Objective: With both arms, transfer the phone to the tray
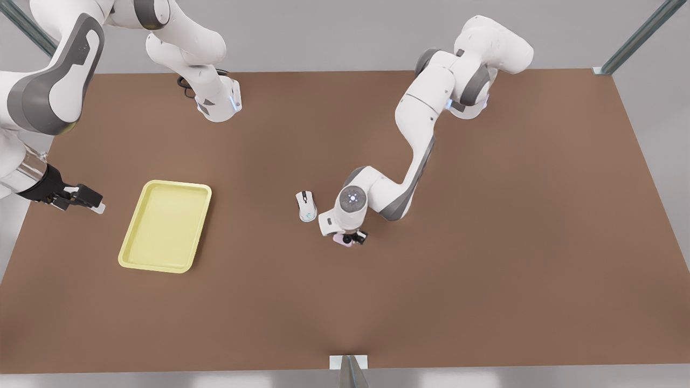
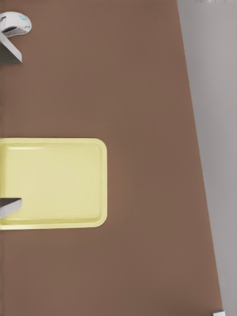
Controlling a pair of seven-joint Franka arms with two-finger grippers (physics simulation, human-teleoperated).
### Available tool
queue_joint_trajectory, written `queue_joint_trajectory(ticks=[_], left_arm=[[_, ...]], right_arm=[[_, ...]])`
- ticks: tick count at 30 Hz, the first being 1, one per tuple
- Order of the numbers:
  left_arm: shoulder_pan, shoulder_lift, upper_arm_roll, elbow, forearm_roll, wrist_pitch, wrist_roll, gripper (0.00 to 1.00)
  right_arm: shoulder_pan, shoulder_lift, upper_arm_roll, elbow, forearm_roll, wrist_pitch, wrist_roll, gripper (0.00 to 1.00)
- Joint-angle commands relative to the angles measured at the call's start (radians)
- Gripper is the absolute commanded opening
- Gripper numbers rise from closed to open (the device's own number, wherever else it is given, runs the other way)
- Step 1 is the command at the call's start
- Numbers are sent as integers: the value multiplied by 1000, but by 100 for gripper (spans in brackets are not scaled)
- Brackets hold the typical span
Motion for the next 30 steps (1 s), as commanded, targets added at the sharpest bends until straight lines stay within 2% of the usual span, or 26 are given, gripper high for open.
queue_joint_trajectory(ticks=[1,4,10,11,16,18,19,20,21,22,23,24,25,26,27,28,30], left_arm=[[-5,35,1,34,18,68,-578,81],[-45,72,-3,37,20,191,-522,84],[-62,114,-3,37,70,243,-472,85],[-62,118,-3,35,70,264,-472,100],[-62,83,-4,37,64,200,-477,100],[-39,-44,23,35,67,-154,-468,100],[4,-144,68,22,61,-324,-381,100],[108,-219,70,22,23,-447,-232,100],[221,-290,70,22,9,-550,-63,100],[274,-339,99,23,17,-616,15,100],[275,-388,186,22,17,-657,67,100],[335,-489,172,-36,26,-662,71,100],[496,-656,-34,-175,180,-639,74,100],[649,-765,-203,-262,259,-638,68,100],[674,-866,-205,-343,260,-604,78,100],[674,-890,-202,-356,267,-604,74,100],[673,-862,-184,-334,268,-608,64,100]], right_arm=[[-8,-6,-1,1,2,-9,1,100],[-11,-7,0,1,3,-9,0,100],[-8,2,5,-4,-9,-9,0,100],[-7,4,5,-4,-8,-8,0,100],[6,7,6,-7,-6,-6,-2,100],[-1,4,5,-7,-17,-9,-2,100],[7,7,8,-12,-18,-54,-10,100],[15,7,8,-12,-18,-54,-7,100],[49,7,8,-13,-25,-52,-4,100],[55,8,8,-18,-37,-49,-2,100],[96,27,10,-19,-38,-49,4,100],[182,37,8,-12,-61,-48,82,100],[233,36,37,-10,-54,-43,203,100],[242,45,135,-9,-58,-26,234,100],[272,62,146,-9,-49,-8,300,100],[329,93,148,-6,-51,-8,398,100],[427,238,146,132,-51,-14,550,100]])
